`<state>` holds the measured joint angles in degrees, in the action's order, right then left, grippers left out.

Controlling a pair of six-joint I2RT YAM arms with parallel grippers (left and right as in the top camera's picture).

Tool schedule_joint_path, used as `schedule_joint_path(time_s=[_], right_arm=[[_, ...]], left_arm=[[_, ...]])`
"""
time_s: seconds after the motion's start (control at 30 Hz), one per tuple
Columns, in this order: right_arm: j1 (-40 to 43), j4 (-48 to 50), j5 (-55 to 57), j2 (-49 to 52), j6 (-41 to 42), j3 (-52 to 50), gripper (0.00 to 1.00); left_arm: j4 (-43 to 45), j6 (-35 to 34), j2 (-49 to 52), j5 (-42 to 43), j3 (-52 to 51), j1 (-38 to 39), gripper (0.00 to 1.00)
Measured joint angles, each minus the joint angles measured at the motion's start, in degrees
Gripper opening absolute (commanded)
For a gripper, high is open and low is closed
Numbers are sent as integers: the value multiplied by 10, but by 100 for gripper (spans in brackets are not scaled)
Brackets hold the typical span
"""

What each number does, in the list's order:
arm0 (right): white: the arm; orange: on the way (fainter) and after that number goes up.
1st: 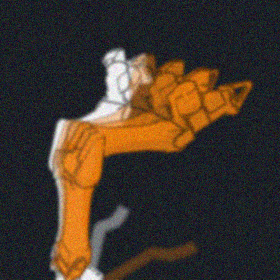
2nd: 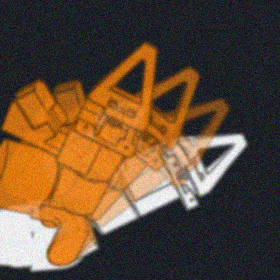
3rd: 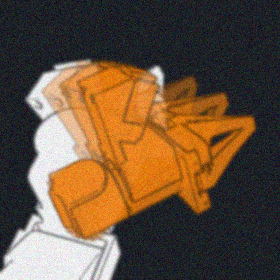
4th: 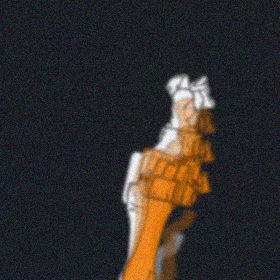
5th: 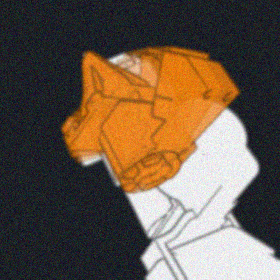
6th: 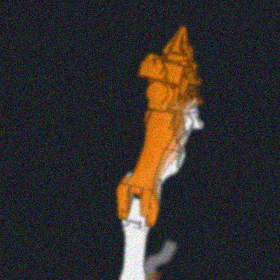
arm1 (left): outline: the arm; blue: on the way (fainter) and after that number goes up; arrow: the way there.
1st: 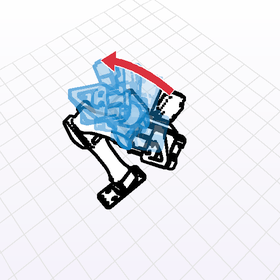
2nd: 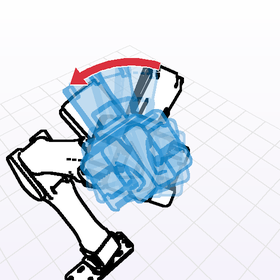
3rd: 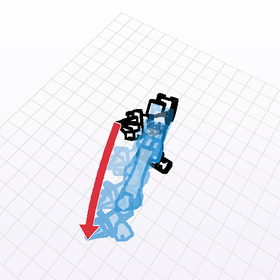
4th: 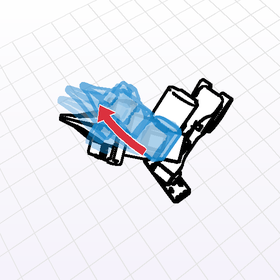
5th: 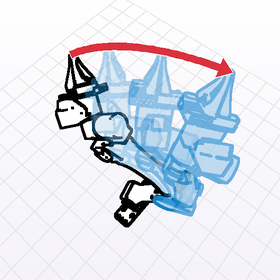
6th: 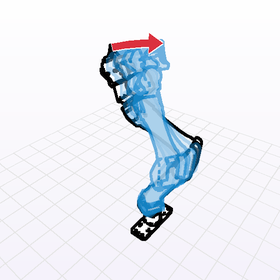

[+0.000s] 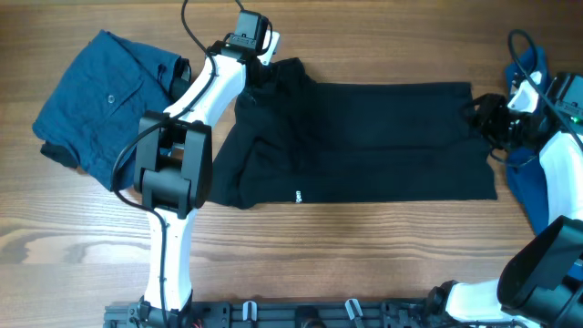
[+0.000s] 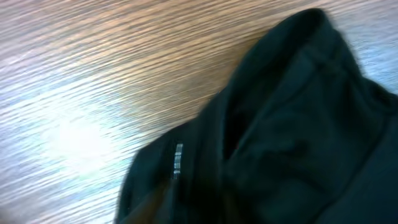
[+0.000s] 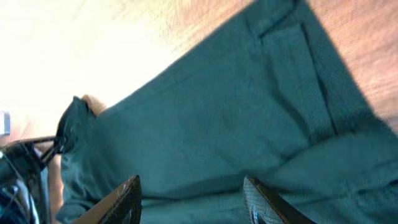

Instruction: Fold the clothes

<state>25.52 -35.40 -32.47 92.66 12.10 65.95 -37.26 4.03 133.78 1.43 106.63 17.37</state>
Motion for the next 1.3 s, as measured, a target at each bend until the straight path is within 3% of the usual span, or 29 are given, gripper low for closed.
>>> schedule_joint_path(time_s=[0.27, 0.43, 0.6, 0.77, 1.07, 1.13, 1.2, 1.3], right_arm=[[0, 74, 6, 4, 17, 0, 46], [0, 114, 5, 113, 33, 13, 52], [0, 85, 5, 258, 42, 137, 60], [-2, 45, 27, 325, 43, 280, 63], [-78, 28, 194, 371, 0, 303, 65], [-94, 28, 228, 375, -8, 307, 53], [-107, 25, 264, 379, -16, 310, 23], [-106, 13, 287, 382, -15, 313, 5]], left_arm=[[-33, -1, -17, -61, 0, 0, 4], [-85, -7, -104, -61, 3, 0, 4], [-130, -9, -128, -61, 5, 4, 4], [-159, -16, -128, -59, 5, 11, 4], [-176, -27, -128, -45, 5, 15, 4], [-177, -28, -128, -46, 5, 16, 4], [-179, -28, -128, -45, 5, 17, 4], [-179, -28, -128, -45, 5, 18, 4]])
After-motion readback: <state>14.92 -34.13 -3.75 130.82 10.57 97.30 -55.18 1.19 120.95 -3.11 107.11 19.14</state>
